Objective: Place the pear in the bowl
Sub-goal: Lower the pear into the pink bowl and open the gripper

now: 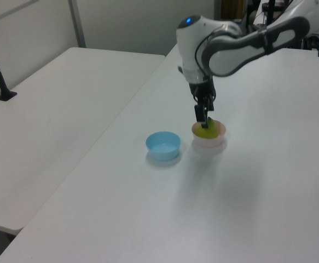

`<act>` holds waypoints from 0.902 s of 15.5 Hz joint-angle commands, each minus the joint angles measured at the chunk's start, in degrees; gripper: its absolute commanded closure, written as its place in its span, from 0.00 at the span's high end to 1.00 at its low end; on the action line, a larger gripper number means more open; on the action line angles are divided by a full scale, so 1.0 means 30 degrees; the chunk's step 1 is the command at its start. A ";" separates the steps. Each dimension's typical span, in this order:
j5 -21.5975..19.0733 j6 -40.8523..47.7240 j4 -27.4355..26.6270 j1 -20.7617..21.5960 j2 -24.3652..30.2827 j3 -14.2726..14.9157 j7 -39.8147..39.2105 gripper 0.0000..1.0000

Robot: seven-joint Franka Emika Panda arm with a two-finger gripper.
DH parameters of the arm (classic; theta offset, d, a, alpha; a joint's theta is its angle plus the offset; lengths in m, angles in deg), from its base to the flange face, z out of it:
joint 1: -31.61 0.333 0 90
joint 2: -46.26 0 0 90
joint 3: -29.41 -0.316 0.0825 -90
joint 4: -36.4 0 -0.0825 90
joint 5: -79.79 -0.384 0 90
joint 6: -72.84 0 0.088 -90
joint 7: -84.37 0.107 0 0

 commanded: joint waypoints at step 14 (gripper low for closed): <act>-0.0042 0.2041 -0.0569 -0.7072 0.5916 -0.1232 -0.2244 1.00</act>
